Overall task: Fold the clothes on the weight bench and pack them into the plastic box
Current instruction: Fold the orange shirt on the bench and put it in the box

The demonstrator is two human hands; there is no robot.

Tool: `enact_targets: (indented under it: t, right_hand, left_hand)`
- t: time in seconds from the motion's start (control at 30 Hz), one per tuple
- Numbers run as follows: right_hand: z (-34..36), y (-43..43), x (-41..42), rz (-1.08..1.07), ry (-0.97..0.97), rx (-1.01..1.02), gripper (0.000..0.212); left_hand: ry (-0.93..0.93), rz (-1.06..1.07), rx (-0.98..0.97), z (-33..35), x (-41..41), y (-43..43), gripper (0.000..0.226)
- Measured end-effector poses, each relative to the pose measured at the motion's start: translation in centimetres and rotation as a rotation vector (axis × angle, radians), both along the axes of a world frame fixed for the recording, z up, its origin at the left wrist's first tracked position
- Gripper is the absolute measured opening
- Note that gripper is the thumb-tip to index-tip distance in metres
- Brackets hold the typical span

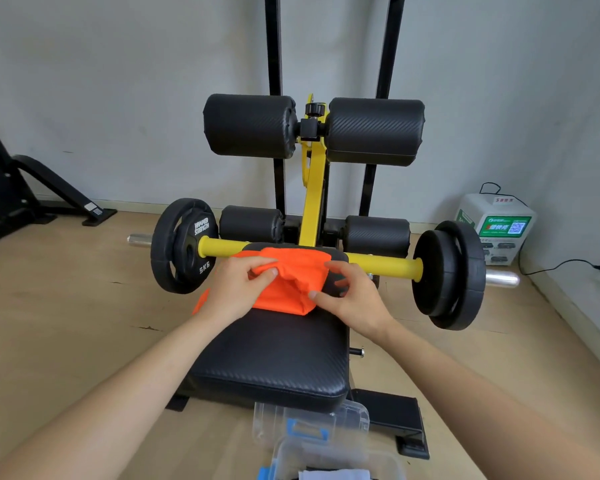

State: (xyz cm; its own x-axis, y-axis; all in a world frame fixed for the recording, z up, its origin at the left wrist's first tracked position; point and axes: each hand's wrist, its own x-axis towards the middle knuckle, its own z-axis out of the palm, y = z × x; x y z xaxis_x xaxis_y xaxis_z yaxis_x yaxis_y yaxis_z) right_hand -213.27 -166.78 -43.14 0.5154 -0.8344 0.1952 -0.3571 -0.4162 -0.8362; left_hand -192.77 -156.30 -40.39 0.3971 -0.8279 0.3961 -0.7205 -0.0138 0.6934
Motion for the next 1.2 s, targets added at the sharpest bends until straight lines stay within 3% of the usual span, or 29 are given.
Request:
enact_targets:
  t: [0.13, 0.27, 0.43, 0.6, 0.73, 0.8, 0.93, 1.0, 1.2]
  right_hand:
    - [-0.5, 0.7, 2.2, -0.081, 0.226, -0.159, 0.089]
    - [-0.4, 1.7, 4.3, -0.048, 0.398, -0.307, 0.071]
    - [0.4, 1.6, 4.2, 0.065, 0.261, -0.234, 0.045]
    - [1.1, -0.9, 0.4, -0.085, 0.203, -0.177, 0.043]
    - [1.1, -2.1, -4.3, -0.172, 0.252, -0.129, 0.045]
    - [1.4, -1.9, -5.6, -0.181, 0.172, 0.017, 0.041]
    - [2.4, -0.8, -6.4, -0.123, -0.228, 0.625, 0.033]
    - [2.0, -0.7, -6.4, -0.141, -0.302, 0.741, 0.032]
    - [0.0, -0.5, -3.8, -0.183, -0.203, 0.495, 0.048]
  left_hand:
    - [-0.083, 0.148, 0.103, 0.0, 2.0, 1.2, 0.021]
    - [-0.112, 0.213, 0.249, -0.9, 3.4, 2.8, 0.029]
    - [-0.101, 0.138, 0.259, -1.0, 3.2, 3.5, 0.041]
    - [-0.193, -0.12, 0.288, -1.3, 0.8, 2.8, 0.04]
    - [-0.242, -0.312, 0.347, -1.8, -3.4, 1.8, 0.055]
    - [-0.214, -0.341, 0.351, -2.0, -4.6, 1.5, 0.059]
    - [-0.022, -0.241, 0.223, -1.2, -5.0, 1.3, 0.059]
    - [0.033, -0.176, 0.173, -0.7, -4.7, 1.3, 0.059]
    - [0.07, -0.059, 0.032, 1.2, -3.7, 3.2, 0.047]
